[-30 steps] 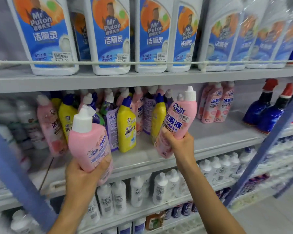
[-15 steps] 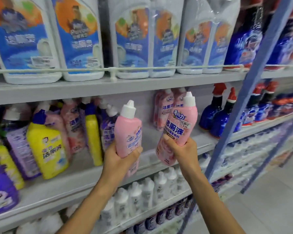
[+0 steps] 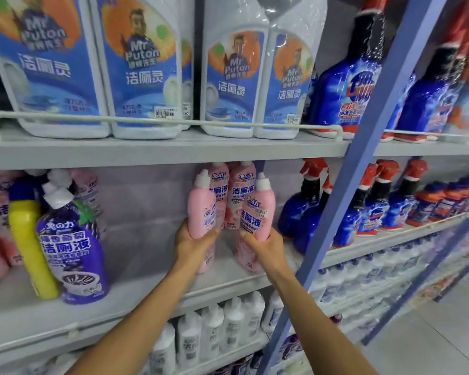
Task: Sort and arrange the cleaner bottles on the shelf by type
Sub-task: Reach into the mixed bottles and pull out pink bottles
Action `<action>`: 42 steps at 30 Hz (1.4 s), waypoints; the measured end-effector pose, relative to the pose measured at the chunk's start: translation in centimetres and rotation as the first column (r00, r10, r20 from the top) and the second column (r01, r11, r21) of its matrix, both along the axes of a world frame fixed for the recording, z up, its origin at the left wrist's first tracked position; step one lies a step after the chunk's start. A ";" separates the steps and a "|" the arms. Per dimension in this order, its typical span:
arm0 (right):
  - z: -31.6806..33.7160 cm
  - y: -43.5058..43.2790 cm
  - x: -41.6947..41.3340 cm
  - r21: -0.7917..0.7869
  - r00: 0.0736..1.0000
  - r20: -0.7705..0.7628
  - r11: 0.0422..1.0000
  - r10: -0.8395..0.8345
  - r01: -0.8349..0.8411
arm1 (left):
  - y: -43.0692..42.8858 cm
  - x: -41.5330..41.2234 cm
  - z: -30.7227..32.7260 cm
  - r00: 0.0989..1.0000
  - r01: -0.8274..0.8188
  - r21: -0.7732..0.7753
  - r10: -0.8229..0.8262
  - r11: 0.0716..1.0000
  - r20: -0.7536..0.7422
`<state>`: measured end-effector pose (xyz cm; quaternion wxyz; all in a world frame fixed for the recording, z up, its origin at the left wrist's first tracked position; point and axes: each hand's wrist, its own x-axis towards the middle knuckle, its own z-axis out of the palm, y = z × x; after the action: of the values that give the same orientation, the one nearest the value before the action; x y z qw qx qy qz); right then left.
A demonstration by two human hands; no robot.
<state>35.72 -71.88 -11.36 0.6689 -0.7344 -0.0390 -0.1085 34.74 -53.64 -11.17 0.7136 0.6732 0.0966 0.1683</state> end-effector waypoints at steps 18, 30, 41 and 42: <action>-1.7 -2.7 5.9 -0.166 0.998 0.016 0.984 0.067 -0.063 | 0.8 4.6 -1.9 0.986 0.162 0.339 -0.141 0.927 -0.087; -1.7 -3.6 9.3 -0.361 0.968 0.229 0.932 0.105 -0.016 | -2.8 6.8 -1.5 0.955 -0.245 0.524 0.296 0.815 -0.013; -1.6 -2.6 10.9 -0.216 0.989 0.049 0.969 0.136 -0.123 | -3.7 8.1 -0.9 0.931 -0.246 0.559 0.353 0.792 -0.091; -1.6 -2.5 11.1 -0.181 0.985 0.048 0.972 0.164 -0.152 | -3.6 8.3 -1.1 0.934 -0.234 0.557 0.344 0.797 -0.100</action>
<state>46.85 -74.38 -13.00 0.6060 -0.7817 -0.1278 -0.0739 43.01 -57.20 -12.28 0.4495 0.8356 0.2177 0.2286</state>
